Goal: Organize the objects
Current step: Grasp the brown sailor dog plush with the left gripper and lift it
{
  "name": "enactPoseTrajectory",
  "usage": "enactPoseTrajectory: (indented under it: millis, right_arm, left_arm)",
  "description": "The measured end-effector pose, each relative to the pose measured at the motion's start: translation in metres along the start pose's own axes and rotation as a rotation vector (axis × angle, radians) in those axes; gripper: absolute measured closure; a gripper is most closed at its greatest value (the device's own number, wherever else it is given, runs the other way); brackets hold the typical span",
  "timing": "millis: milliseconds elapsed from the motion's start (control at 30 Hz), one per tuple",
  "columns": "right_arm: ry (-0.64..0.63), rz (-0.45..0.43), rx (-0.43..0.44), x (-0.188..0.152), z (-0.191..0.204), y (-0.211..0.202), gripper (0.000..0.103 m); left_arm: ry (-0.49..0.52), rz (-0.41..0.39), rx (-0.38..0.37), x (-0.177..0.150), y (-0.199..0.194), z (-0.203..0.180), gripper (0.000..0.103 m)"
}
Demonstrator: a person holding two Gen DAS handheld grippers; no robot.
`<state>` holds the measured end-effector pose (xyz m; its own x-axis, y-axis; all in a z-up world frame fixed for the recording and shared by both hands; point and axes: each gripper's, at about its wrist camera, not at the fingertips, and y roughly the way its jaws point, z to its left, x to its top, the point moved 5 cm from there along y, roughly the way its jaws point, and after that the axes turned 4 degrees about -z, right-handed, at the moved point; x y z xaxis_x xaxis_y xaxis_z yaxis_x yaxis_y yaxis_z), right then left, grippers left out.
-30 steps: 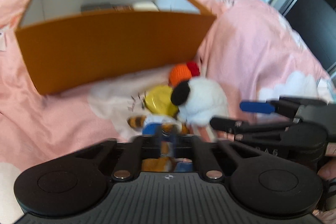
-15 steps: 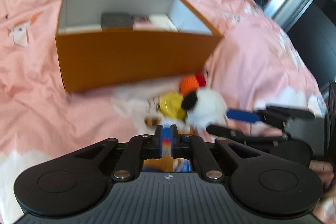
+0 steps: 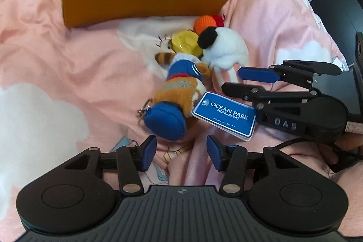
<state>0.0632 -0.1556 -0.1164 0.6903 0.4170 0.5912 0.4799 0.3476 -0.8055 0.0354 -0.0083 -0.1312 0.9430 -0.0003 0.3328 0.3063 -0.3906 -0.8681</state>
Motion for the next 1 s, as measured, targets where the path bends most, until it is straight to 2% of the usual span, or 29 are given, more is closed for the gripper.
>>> enactPoseTrajectory:
  millis: [33,133,200,233,267,367,567,733,800,867,933,1000]
  right_arm:
    - [-0.015,0.015,0.008,-0.002,0.002,0.002,0.063]
    - [-0.039,0.027,0.021,-0.003,0.007,0.005,0.063]
    - [-0.041,0.012,0.025,-0.001,0.008,0.003,0.064]
    - [-0.038,0.005,0.029,0.000,0.008,0.003,0.064]
    - [-0.036,0.000,0.035,0.001,0.007,0.003,0.064]
    - [-0.040,-0.016,0.049,0.007,0.008,0.004,0.065]
    - [-0.054,-0.022,0.087,0.021,0.011,0.018,0.072]
    - [-0.061,-0.046,0.129,0.034,0.017,0.032,0.072]
    - [-0.057,-0.052,0.121,0.039,0.017,0.039,0.073]
    - [-0.044,-0.046,0.103,0.043,0.015,0.047,0.079]
    - [-0.020,-0.036,0.093,0.045,0.013,0.056,0.080]
    - [-0.002,-0.039,0.092,0.047,0.010,0.061,0.081]
  left_arm:
    - [0.000,-0.008,-0.009,-0.001,0.002,0.001,0.045]
    - [0.020,-0.045,-0.007,0.002,0.001,-0.003,0.060]
    - [0.060,-0.088,0.017,0.004,-0.005,-0.008,0.067]
    - [0.076,-0.111,0.041,0.007,-0.009,-0.010,0.077]
    - [0.086,-0.135,0.068,0.009,-0.012,-0.009,0.081]
    - [0.081,-0.197,0.123,0.022,-0.018,-0.005,0.082]
    - [0.052,-0.262,0.153,0.042,-0.018,0.003,0.083]
    - [-0.060,-0.291,0.189,0.052,-0.015,0.024,0.083]
    - [-0.106,-0.308,0.191,0.052,-0.020,0.030,0.083]
    - [-0.125,-0.328,0.203,0.050,-0.028,0.032,0.083]
    - [-0.128,-0.332,0.202,0.047,-0.034,0.031,0.083]
    - [-0.139,-0.294,0.177,0.042,-0.033,0.030,0.083]
